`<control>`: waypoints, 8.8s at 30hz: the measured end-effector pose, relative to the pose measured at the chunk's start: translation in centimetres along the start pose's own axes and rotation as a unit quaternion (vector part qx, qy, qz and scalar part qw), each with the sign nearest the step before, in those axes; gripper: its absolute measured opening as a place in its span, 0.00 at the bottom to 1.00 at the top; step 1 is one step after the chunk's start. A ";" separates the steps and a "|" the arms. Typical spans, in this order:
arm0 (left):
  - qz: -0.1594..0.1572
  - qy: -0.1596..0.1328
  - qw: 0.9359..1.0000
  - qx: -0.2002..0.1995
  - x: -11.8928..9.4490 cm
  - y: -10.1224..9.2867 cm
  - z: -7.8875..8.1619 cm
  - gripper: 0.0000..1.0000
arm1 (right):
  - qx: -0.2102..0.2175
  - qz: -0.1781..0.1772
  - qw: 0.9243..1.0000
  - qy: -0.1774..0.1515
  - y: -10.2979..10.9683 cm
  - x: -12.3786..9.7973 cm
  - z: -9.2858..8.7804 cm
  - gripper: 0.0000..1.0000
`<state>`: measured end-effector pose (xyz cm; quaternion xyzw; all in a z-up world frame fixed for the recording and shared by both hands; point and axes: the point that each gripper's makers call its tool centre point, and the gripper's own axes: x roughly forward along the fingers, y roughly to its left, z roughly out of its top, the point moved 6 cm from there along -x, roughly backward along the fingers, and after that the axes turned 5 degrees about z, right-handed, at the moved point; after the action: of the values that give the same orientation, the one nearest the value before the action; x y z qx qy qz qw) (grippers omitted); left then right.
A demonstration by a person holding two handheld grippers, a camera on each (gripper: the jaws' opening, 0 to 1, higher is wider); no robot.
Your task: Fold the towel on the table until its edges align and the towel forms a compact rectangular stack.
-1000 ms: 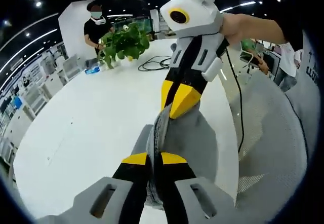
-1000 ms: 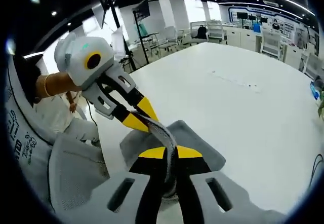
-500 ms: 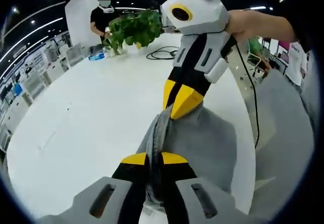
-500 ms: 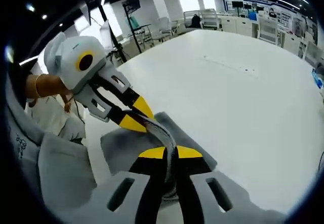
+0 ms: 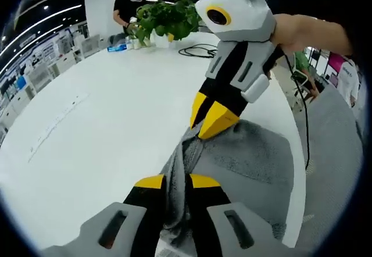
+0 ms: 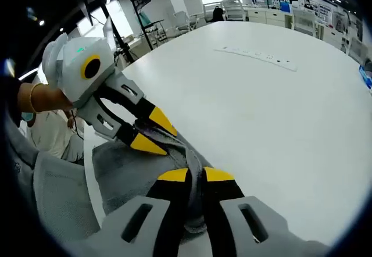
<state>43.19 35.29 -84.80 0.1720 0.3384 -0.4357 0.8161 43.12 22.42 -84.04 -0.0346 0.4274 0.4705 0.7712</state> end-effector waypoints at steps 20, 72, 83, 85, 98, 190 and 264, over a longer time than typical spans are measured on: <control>0.099 -0.099 0.983 -0.118 -3.6 3.3 1.0 0.23 | 0.006 -0.038 0.995 -0.090 -0.2 -3.1 2.2 0.19; 0.054 -0.075 0.992 -0.082 -10.3 -5.7 -5.3 0.63 | -0.130 0.002 0.989 0.065 8.0 -5.9 -9.5 0.58; 0.048 -0.030 0.997 -0.049 -8.8 -7.7 -7.3 0.81 | -0.121 0.015 0.991 0.058 9.5 -4.5 -10.2 0.71; 0.043 -0.025 0.997 -0.050 -8.4 -8.0 -7.5 0.80 | -0.126 0.012 0.990 0.063 9.5 -4.1 -10.4 0.71; 0.041 -0.004 0.998 -0.040 -7.0 -8.2 -8.2 0.57 | -0.120 -0.010 0.990 0.068 8.9 -2.7 -10.4 0.59; 0.166 -0.049 0.978 -0.116 -7.2 2.5 -6.3 0.56 | -0.038 -0.133 0.990 -0.040 -0.8 -2.8 -1.9 0.53; 0.194 -0.115 0.953 -0.201 -15.3 -8.5 -11.4 0.73 | 0.036 -0.136 0.985 -0.096 7.6 -9.4 -13.0 0.61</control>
<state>25.57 46.15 -82.03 0.0157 0.2826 -0.2087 0.9361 27.45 14.14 -83.08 -0.0194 0.3598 0.3465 0.8661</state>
